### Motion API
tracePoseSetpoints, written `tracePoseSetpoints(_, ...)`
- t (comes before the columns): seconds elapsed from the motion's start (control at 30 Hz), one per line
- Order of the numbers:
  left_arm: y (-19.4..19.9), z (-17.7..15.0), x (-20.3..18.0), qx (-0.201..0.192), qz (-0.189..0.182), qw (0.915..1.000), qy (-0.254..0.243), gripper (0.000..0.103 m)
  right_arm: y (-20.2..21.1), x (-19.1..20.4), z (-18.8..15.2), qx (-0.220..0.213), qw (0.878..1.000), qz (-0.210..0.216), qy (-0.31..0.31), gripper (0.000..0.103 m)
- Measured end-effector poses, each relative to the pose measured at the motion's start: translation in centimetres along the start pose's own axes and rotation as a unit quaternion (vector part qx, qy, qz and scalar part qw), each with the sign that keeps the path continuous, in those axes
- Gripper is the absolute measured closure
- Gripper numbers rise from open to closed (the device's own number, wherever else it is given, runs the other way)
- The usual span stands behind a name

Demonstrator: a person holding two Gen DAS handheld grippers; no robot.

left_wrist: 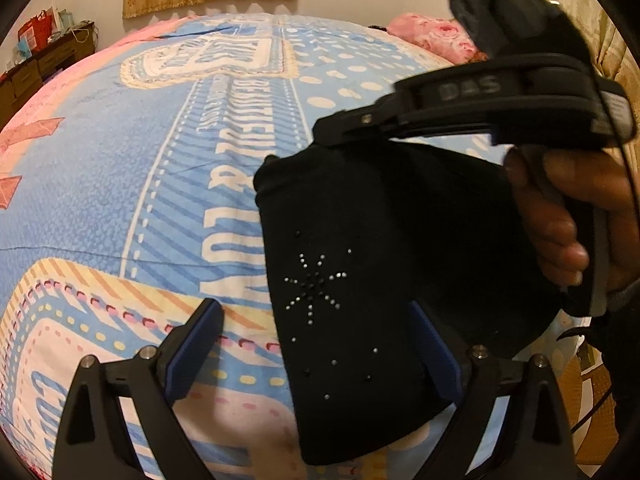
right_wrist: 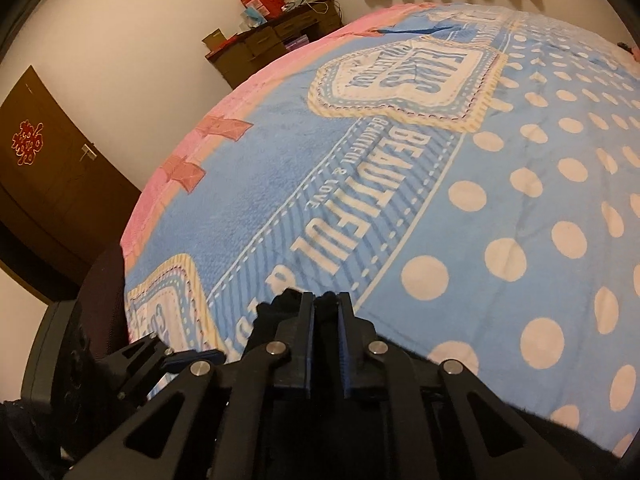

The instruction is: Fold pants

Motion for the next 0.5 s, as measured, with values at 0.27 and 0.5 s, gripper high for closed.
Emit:
tracePoseSetpoints(0.27,-0.1,-0.3,-1.2,-0.005,0.002,1.0,-0.007,0.005,-2.7,-1.5,0.1,0.003,1.0,-0.013,-0.026,0.095)
tracePoseSetpoints(0.5,-0.2,-0.4,-1.4,-0.005,0.001,1.0,-0.008,0.004,2.6,-3.3,-1.2,-0.068,0.995,-0.029,-0.06,0.045)
Point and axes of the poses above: each gripper's, at about its wrist camera, not at the fingertips, and y roughly against the way its jaws point, x to its left, z to its top, the point moved 4 cm from there along -y, roughly the way its jaws point, and after that the axes turned 11 degrees about -z, right-handed, at the moved point
